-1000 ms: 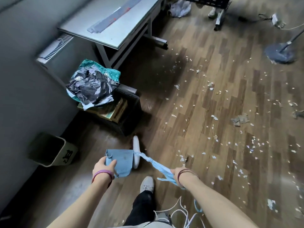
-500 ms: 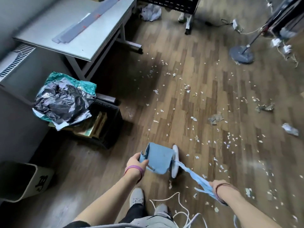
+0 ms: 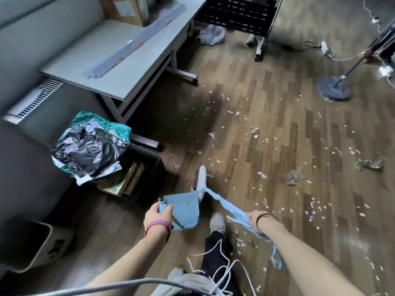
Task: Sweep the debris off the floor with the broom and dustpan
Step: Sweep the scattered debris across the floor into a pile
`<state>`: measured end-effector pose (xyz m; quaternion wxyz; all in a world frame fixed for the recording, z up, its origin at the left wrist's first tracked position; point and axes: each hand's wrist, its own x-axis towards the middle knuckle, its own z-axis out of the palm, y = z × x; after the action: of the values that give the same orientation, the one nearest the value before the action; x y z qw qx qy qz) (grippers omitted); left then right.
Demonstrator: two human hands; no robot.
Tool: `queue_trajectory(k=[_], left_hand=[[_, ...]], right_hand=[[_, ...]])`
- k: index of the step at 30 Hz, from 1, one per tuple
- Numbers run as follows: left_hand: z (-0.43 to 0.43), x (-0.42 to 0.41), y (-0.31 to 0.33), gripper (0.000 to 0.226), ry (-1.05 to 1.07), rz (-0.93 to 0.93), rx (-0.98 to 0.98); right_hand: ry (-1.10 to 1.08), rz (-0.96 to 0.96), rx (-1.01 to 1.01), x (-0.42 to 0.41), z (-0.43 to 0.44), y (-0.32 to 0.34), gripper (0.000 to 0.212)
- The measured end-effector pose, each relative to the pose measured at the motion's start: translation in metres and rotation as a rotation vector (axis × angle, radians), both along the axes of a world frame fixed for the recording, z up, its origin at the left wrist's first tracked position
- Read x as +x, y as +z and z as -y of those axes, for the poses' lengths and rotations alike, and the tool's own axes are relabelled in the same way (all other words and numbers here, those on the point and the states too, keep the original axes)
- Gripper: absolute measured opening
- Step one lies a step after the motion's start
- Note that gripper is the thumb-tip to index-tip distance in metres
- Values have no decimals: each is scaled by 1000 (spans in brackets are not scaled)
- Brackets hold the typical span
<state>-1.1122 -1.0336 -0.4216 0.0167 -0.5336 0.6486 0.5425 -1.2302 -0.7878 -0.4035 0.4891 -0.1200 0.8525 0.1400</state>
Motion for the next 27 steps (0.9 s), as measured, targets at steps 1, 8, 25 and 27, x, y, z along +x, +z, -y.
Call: queue_trajectory(k=[1, 8, 25, 27], left_hand=[[5, -8, -1, 11, 32, 16, -7], [13, -77, -15, 23, 229, 144, -91], [-96, -294, -31, 12, -236, 194, 7], [-102, -315, -23, 3, -289, 168, -19]], right_hand=[[5, 4, -3, -15, 7, -9, 54], [246, 83, -82, -136, 54, -67, 50], [-100, 37, 149, -278, -141, -46, 44], [-128, 14, 179, -285, -152, -42, 44]])
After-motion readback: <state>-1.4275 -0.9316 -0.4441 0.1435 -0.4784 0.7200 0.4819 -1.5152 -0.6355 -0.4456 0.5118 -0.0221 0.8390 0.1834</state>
